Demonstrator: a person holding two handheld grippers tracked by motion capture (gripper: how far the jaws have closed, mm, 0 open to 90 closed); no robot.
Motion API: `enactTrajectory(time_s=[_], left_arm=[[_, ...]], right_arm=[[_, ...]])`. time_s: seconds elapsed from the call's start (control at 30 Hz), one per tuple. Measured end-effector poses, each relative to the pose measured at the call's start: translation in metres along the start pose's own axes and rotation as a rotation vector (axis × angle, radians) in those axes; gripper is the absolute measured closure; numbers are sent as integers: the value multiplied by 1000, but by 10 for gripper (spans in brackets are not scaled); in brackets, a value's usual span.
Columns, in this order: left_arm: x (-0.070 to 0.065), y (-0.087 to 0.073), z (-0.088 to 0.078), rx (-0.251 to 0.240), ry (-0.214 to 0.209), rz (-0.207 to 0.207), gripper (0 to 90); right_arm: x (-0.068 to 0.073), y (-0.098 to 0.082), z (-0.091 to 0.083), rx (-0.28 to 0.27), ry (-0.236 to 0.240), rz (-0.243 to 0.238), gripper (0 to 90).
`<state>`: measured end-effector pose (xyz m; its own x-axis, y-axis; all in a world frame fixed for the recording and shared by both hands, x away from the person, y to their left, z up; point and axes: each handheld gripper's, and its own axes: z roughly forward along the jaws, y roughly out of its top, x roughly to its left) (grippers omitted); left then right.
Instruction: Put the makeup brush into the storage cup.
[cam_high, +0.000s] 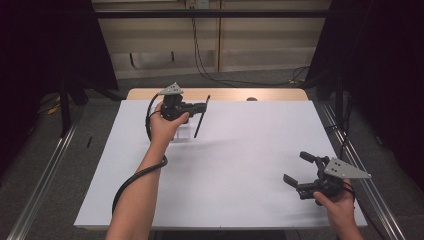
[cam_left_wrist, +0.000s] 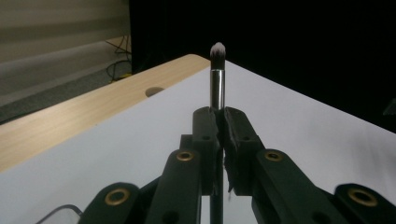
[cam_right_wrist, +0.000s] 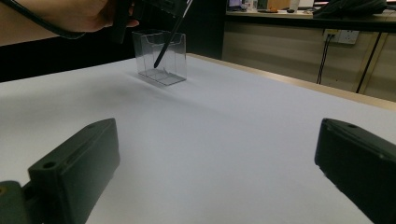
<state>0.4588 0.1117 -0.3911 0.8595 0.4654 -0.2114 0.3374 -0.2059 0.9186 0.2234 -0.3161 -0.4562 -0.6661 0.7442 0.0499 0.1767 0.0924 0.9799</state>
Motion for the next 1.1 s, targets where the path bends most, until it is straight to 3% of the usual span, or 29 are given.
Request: enactTrajectory(time_s=[0.47,0.9,1.1], left_arm=[[-3,8,-7,-96,74,12,839],[-6,16,-11,-132,115,35,839],[-5,18,-14,-138,156,49,839]], right_arm=[[0,0,0,2,1,-3,0],[0,0,0,-2,0,-4,0],[0,0,0,-2,0,-5,0]])
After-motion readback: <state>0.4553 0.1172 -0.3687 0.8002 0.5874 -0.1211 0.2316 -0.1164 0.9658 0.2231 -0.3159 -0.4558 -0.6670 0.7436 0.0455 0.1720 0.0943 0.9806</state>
